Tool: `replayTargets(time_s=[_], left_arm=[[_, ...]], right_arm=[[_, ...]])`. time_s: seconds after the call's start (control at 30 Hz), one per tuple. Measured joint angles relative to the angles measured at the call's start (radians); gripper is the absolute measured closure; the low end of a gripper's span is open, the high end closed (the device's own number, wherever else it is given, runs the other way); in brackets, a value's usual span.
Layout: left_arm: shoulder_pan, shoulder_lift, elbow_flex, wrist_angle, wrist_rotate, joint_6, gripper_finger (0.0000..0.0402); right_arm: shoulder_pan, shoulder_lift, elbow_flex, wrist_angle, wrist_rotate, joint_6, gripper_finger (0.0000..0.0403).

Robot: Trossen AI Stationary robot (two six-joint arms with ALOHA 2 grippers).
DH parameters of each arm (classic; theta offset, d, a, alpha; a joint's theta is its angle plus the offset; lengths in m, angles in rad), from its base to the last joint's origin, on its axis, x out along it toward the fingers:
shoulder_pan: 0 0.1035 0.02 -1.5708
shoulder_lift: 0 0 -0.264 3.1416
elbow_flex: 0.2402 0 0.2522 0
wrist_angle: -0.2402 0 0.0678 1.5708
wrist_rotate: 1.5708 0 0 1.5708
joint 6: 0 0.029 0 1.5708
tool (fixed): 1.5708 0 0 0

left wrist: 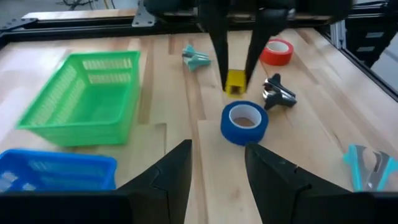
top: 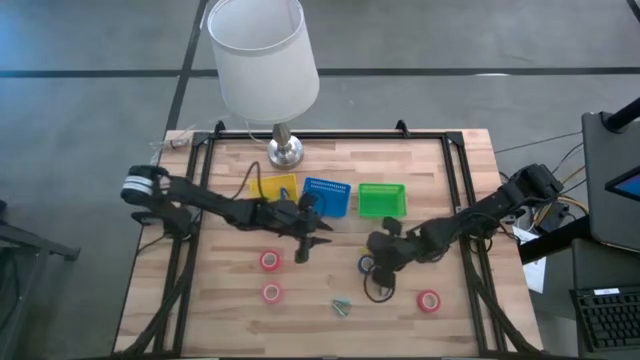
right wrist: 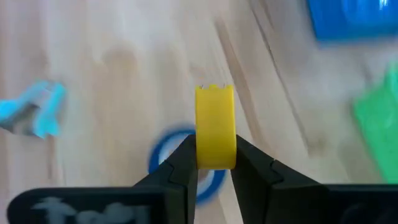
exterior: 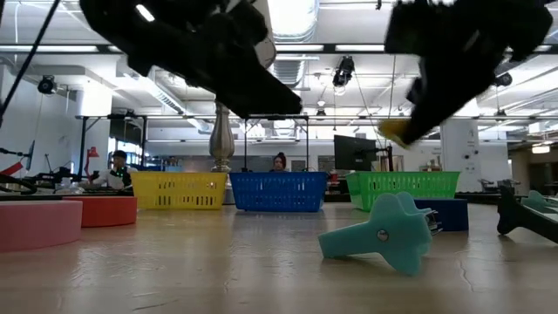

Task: Pick and place Stapler, Stapler remover, tape
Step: Put the yellow stapler into the yellow bin

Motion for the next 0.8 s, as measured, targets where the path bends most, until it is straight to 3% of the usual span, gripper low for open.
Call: replayTargets(time_s=[0.17,0.8], left_arm=[[-0.002,0.082,0.074,-0.005,0.025,-0.006,0.025],[-0.034,0.195,0.193,0.044,0.14,-0.031,0.025]], right_arm=[[0.0,0.0,0.023,0.101,0.001,-0.147,0.033],[-0.018,0.0,0.038,0.118,0.0,-0.193,0.033]])
